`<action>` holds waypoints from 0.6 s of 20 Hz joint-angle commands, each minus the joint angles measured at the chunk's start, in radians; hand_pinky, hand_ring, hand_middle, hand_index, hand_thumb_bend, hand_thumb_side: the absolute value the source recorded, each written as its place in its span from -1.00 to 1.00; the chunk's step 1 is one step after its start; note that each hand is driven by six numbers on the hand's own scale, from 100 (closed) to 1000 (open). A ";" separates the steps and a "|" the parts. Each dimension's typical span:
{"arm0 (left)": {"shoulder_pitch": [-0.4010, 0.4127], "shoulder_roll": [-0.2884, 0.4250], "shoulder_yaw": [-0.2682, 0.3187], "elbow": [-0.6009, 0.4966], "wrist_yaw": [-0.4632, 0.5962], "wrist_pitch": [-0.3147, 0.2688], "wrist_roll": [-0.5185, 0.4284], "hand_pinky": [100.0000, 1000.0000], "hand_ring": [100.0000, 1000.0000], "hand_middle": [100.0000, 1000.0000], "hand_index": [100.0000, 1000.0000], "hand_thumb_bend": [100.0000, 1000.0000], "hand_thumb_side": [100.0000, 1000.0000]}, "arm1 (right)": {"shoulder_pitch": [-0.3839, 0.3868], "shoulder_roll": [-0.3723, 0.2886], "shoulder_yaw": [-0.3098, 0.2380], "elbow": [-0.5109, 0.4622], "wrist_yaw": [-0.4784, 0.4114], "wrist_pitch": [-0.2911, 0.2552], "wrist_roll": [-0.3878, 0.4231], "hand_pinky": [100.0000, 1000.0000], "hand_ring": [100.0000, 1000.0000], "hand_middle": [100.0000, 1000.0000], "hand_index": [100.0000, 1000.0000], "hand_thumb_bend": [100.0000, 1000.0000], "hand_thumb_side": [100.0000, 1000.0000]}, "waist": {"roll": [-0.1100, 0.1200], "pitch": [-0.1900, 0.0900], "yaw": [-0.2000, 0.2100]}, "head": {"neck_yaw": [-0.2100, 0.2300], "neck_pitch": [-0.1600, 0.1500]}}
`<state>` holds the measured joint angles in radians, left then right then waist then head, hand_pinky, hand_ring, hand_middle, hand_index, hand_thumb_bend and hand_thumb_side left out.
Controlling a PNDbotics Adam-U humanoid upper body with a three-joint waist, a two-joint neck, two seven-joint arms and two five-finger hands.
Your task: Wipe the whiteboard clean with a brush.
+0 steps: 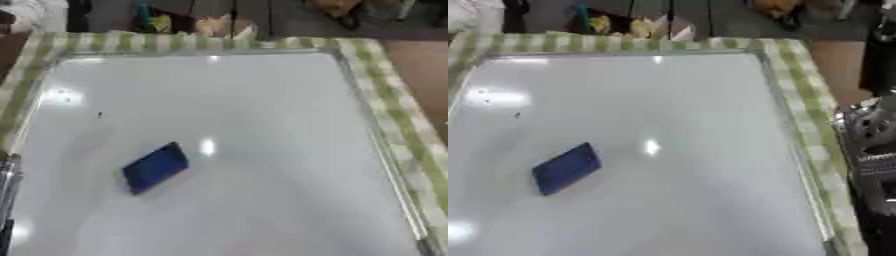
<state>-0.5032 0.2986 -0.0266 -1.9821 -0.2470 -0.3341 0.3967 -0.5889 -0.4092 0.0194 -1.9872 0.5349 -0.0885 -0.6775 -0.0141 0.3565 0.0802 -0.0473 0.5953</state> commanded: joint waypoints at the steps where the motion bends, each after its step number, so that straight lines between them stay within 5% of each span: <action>1: -0.015 0.013 0.001 -0.018 -0.003 0.001 -0.003 0.00 0.28 0.28 0.69 -1.00 1.00 | -0.012 -0.012 -0.004 -0.013 -0.003 -0.001 0.002 0.53 0.71 0.42 0.59 -1.00 1.00 | 0.001 -0.021 0.000 | -0.003 -0.003; 9: -0.018 0.030 0.007 -0.018 -0.037 0.028 -0.006 -0.03 0.27 0.29 0.71 -1.00 1.00 | -0.012 -0.015 -0.006 -0.013 -0.004 0.001 0.003 0.53 0.71 0.42 0.59 -1.00 1.00 | -0.002 -0.023 0.000 | -0.007 -0.001; 12: -0.029 0.088 0.011 -0.018 -0.148 0.183 -0.083 -0.10 0.22 0.28 0.71 -1.00 1.00 | -0.007 -0.018 -0.007 -0.013 -0.004 0.004 0.004 0.53 0.71 0.42 0.59 -1.00 1.00 | -0.002 -0.028 0.001 | -0.011 0.001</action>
<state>-0.5172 0.3446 -0.0263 -1.9821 -0.3582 -0.1979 0.3347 -0.5883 -0.4093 0.0194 -1.9872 0.5348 -0.0858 -0.6749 -0.0171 0.3540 0.0809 -0.0556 0.5965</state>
